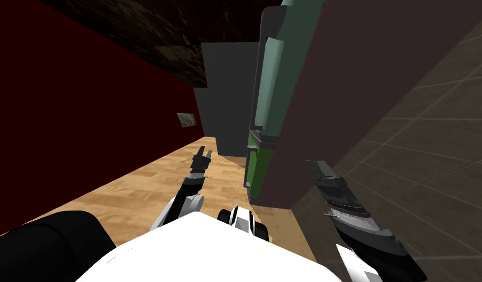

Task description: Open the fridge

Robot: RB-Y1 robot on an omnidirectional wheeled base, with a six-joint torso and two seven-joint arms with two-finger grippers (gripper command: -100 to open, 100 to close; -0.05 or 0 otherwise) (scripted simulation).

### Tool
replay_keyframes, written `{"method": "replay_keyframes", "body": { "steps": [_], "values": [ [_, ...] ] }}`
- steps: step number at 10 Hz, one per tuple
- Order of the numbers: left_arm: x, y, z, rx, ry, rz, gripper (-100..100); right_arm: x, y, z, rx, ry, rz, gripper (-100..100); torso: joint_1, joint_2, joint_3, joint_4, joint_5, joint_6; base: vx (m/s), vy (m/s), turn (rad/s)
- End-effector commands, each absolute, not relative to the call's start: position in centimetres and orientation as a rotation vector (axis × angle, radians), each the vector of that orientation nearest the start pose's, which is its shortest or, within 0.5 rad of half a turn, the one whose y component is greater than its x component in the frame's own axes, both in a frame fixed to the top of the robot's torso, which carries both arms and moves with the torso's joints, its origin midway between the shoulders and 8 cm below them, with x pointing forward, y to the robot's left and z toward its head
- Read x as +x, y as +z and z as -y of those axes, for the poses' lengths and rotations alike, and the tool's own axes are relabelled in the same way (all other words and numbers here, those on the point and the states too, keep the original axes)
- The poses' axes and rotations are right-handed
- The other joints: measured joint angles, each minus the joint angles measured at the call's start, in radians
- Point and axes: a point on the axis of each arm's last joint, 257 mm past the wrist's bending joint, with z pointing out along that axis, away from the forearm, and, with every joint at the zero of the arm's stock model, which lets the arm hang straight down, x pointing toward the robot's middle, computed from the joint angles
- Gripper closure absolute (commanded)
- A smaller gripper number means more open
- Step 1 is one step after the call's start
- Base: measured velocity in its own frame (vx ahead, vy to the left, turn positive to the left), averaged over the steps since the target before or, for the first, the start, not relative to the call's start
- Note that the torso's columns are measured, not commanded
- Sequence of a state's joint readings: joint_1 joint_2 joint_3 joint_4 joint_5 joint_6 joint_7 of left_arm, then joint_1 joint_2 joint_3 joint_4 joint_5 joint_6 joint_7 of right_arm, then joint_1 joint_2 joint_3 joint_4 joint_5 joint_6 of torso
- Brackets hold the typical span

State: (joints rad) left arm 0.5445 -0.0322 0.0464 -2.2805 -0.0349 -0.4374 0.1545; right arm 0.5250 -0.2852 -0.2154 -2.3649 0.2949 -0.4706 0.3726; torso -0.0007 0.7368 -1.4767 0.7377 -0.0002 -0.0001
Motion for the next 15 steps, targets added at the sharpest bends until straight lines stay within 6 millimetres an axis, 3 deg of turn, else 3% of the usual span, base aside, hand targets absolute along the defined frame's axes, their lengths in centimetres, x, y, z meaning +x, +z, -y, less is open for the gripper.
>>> {"method": "replay_keyframes", "body": {
  "steps": [1,15],
  "values": [
    [34.7,-0.2,-30.2,-0.799,-1.332,-0.623,0,33.1,5.4,28.1,-0.122,0.365,-0.951,-100,0.0,0.0,0.0,0.0,0.0,0.0,0.132,0.171,-0.103],
    [34.7,-0.2,-30.2,-0.799,-1.332,-0.623,0,33.3,8.3,31.5,-0.859,-0.615,-0.891,-100,0.0,0.0,0.0,0.0,0.0,0.0,0.122,0.19,-0.106]
  ]
}}
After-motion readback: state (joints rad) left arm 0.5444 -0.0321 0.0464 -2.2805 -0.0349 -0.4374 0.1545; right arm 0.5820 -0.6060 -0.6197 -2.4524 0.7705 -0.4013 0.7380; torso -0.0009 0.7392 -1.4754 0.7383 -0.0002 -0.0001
